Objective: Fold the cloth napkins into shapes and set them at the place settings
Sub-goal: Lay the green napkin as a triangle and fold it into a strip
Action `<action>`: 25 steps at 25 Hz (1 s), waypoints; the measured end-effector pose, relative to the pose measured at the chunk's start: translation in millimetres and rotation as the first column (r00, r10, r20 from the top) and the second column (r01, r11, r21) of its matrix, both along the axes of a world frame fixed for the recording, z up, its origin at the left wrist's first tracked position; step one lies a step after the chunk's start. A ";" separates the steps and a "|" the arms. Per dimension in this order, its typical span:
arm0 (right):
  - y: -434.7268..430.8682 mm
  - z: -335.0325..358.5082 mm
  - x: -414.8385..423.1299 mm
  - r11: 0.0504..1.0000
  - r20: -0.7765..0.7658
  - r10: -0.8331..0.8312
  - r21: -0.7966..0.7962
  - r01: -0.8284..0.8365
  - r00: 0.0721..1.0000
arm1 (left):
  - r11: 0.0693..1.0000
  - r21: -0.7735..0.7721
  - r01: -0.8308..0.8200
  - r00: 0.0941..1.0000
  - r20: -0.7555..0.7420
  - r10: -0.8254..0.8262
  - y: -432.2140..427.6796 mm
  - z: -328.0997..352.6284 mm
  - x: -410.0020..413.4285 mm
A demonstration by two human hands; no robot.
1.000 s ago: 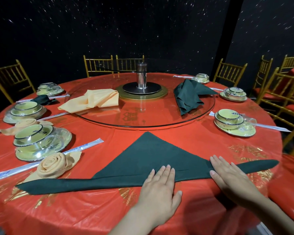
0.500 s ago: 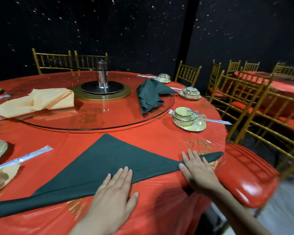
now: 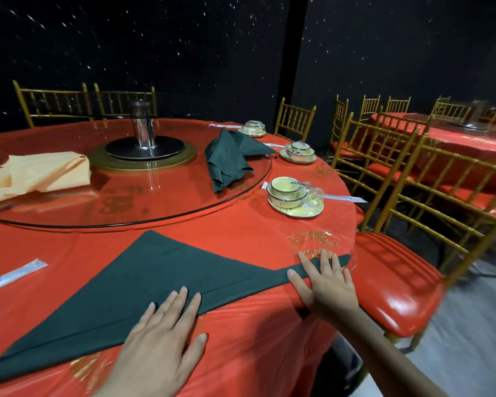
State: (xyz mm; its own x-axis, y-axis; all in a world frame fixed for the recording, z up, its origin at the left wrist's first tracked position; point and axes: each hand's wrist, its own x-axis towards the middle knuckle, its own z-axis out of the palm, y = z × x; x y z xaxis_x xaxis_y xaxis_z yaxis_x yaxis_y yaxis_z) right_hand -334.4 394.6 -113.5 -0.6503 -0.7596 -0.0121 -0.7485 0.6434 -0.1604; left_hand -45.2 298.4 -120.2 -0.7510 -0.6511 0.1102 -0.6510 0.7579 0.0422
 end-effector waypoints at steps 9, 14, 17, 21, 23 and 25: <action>-8.6 11.3 38.5 0.985 -0.177 0.127 -0.093 -0.145 0.976 | 0.995 0.093 -0.045 0.994 0.102 0.035 7.8 2.8 -4.1; -34.4 0.5 124.7 0.828 -0.163 0.544 -0.054 -0.558 0.823 | 0.999 -0.051 0.009 0.997 -0.073 -0.013 8.9 6.5 -3.2; -33.6 2.6 132.0 0.785 -0.177 0.606 -0.025 -0.620 0.775 | 0.998 -0.019 0.061 0.995 -0.073 -0.063 8.2 13.8 12.8; -33.2 -1.2 127.3 0.796 -0.122 0.602 0.019 -0.605 0.789 | 0.992 0.079 -0.101 0.995 0.024 0.099 4.0 18.0 63.8; -33.9 -1.1 131.4 0.787 -0.126 0.614 0.016 -0.617 0.779 | 0.980 0.146 -0.134 0.989 0.082 0.123 3.0 13.5 79.8; -37.9 1.1 140.1 0.758 -0.190 0.637 -0.018 -0.651 0.747 | 0.983 0.127 -0.134 0.990 0.072 0.125 4.2 10.5 84.3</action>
State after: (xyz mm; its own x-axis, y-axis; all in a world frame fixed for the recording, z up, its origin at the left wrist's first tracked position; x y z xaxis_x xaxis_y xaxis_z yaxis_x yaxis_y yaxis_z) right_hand -194.3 356.7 -112.5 0.0075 -0.9921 0.1250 -0.9996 -0.0109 -0.0270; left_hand 39.0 302.6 -109.7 -0.6622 -0.7488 -0.0278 -0.7477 0.6578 0.0909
